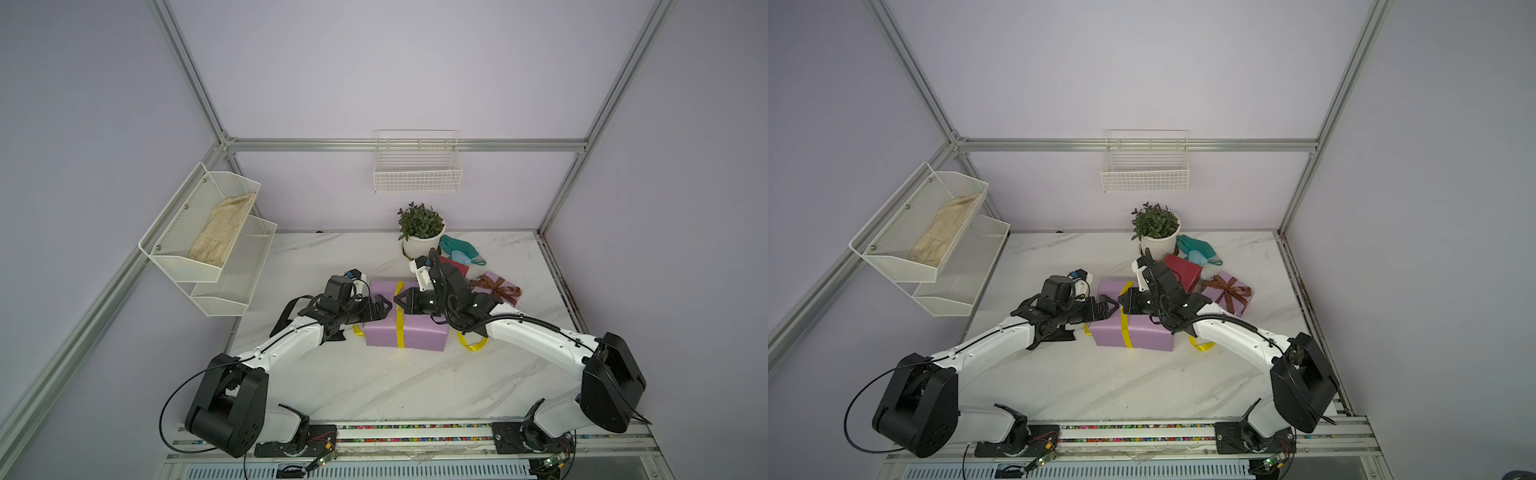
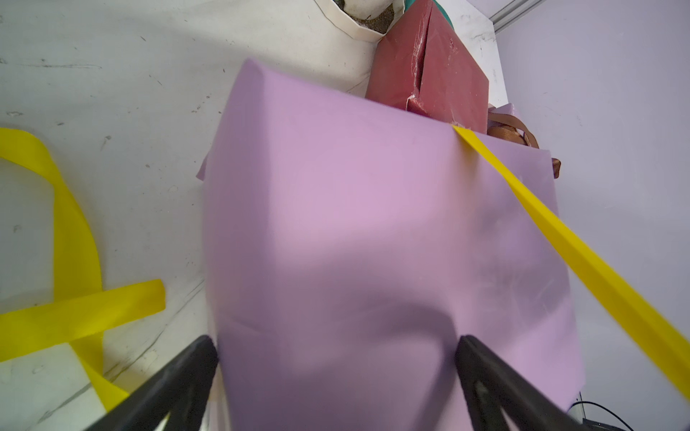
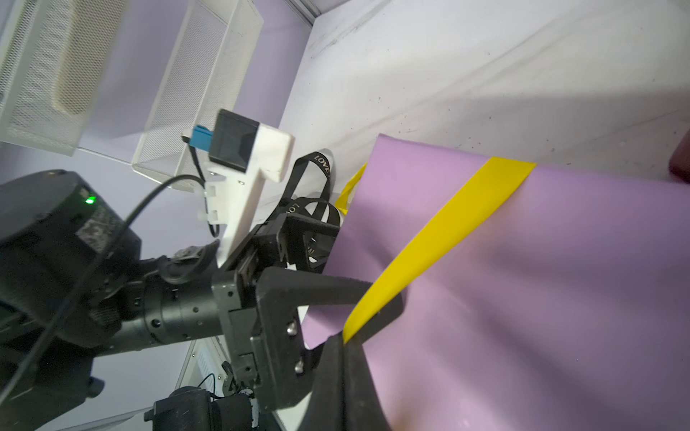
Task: Untie the ribbon bows on the gift boxes
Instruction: Pull the ribbon from the gift box.
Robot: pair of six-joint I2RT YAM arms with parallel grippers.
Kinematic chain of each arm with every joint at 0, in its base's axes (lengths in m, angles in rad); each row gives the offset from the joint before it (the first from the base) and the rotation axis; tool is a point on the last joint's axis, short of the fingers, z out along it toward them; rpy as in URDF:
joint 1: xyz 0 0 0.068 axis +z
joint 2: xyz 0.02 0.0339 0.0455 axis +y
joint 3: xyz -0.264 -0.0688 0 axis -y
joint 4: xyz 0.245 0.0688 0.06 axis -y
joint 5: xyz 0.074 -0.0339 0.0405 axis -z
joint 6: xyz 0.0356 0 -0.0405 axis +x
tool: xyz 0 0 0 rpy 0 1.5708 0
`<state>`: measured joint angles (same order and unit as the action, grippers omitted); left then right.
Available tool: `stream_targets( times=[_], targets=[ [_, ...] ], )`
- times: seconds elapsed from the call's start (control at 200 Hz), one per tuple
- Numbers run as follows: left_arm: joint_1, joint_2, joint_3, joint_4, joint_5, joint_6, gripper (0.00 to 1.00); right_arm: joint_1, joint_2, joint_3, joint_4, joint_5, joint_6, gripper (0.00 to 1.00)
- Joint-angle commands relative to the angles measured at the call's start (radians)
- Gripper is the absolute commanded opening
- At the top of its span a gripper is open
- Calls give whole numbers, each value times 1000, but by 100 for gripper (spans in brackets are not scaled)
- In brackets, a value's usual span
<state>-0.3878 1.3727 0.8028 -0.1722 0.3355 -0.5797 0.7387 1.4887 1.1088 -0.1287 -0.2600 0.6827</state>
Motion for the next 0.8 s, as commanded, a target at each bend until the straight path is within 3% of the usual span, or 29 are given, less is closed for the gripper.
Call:
stream_targets(
  times=[0.0,0.795],
  targets=[
    [-1,-1,54,-68,-41,48,100,-10,-73,39,94,-49,-15,0],
    [-23,-57,139,-253,-97,83,99,-55,-95,310,-34,4,-154,0]
  ],
)
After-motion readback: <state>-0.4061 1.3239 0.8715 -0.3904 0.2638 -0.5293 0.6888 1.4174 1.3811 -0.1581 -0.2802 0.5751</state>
